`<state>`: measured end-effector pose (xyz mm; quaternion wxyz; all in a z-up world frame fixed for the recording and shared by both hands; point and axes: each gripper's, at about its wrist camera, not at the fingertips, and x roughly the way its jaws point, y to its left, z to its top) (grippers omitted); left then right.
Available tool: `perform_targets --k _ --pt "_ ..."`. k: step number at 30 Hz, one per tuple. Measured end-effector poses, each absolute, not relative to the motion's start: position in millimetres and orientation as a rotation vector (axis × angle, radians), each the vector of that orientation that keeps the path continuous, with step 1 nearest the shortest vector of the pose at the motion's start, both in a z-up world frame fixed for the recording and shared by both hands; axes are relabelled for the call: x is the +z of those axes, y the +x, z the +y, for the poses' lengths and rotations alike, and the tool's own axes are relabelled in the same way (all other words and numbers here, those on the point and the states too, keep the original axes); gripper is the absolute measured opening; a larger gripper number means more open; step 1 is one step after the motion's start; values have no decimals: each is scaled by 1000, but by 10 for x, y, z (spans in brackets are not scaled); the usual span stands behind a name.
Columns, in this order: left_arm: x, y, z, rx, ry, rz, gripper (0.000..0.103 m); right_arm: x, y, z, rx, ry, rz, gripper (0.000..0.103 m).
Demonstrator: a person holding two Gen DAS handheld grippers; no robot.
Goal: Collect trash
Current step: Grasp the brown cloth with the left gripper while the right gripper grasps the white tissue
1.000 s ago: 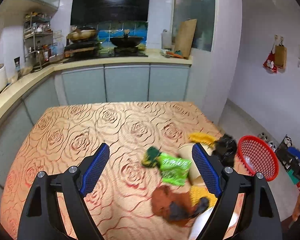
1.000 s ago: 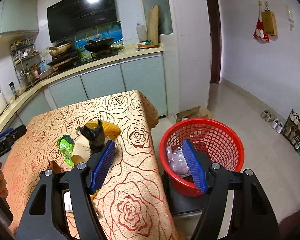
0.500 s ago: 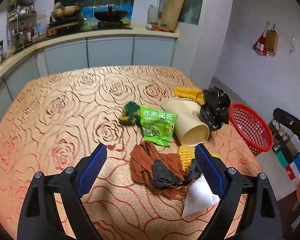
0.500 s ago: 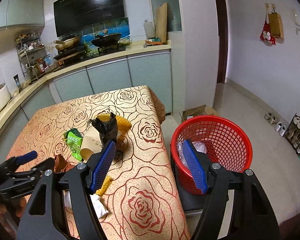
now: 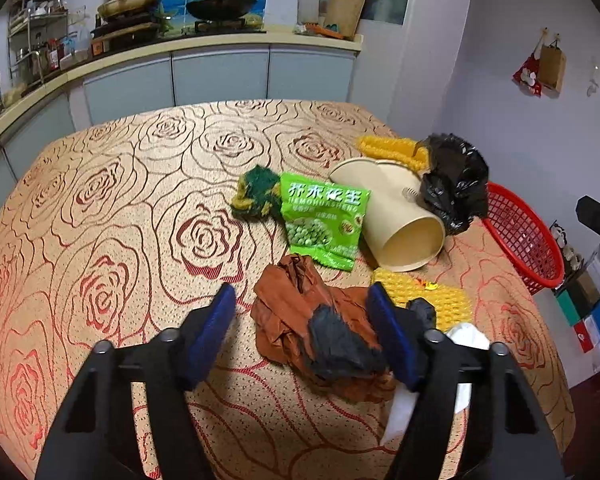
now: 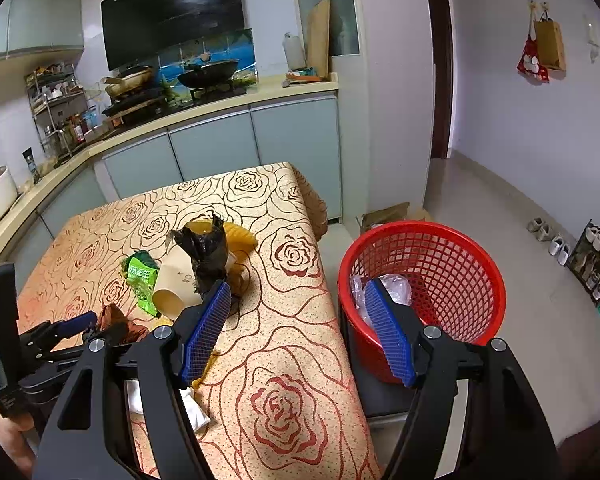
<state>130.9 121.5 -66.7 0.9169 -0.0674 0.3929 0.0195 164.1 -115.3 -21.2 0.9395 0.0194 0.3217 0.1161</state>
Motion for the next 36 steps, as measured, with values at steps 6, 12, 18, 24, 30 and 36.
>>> perform_targets --k 6,12,18,24,30,36 --pt "-672 1287 1223 33 -124 808 51 -263 1641 -1064 256 33 672 68" --pt "-623 1233 1268 38 -125 802 29 -290 1620 -987 278 25 682 68" --pt "-583 1173 1422 68 -146 788 29 -348 1561 -886 307 15 700 68" --pt "-431 1038 1578 123 -141 742 29 -460 1443 -708 375 -10 734 68" --pt "-262 942 1704 152 -151 700 29 -592 1307 -413 459 -39 778 68" --pt "-196 894 1765 173 -141 681 29 -713 1275 -206 498 -54 823 68"
